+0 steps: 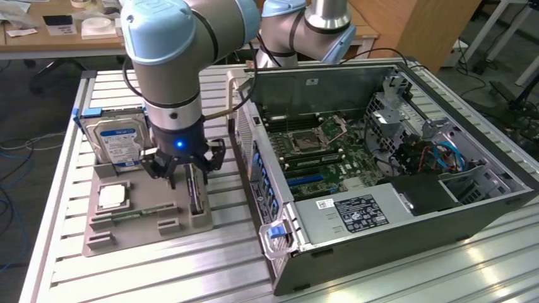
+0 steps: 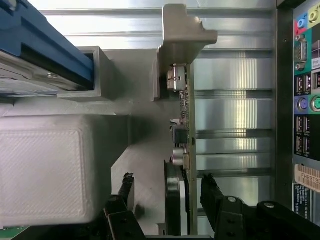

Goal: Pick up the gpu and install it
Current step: 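Pick up the gpu and move the gpu toward the slot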

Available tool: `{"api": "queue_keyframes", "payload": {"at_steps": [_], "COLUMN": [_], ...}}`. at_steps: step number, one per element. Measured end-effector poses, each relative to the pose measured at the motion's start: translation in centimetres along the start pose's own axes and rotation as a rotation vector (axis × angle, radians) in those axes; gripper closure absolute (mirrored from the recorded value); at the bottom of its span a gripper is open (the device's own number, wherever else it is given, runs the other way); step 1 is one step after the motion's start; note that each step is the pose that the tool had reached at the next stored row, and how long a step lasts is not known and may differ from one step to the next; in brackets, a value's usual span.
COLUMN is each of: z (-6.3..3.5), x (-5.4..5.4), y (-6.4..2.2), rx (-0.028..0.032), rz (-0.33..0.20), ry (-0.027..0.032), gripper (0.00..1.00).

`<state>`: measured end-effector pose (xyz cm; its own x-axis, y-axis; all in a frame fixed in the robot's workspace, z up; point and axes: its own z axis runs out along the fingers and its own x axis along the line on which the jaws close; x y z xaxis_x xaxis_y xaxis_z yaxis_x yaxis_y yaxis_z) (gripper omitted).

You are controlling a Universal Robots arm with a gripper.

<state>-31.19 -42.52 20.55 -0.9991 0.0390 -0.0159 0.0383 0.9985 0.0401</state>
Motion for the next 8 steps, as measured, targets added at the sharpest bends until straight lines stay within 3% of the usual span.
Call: {"api": "queue_keyframes", "payload": {"at_steps": [4,7,8], "z": [0.13,0.14,0.14], "x": [0.0,-0.36,-0.47], "y": [-0.01,0.0,-0.01], "rx": [0.0001,0.0,0.0], "rz": [0.0,0.0,0.0], "ry": [0.0,-0.0002,-0.0002], "gripper": [0.37,0.5,0.5]}}
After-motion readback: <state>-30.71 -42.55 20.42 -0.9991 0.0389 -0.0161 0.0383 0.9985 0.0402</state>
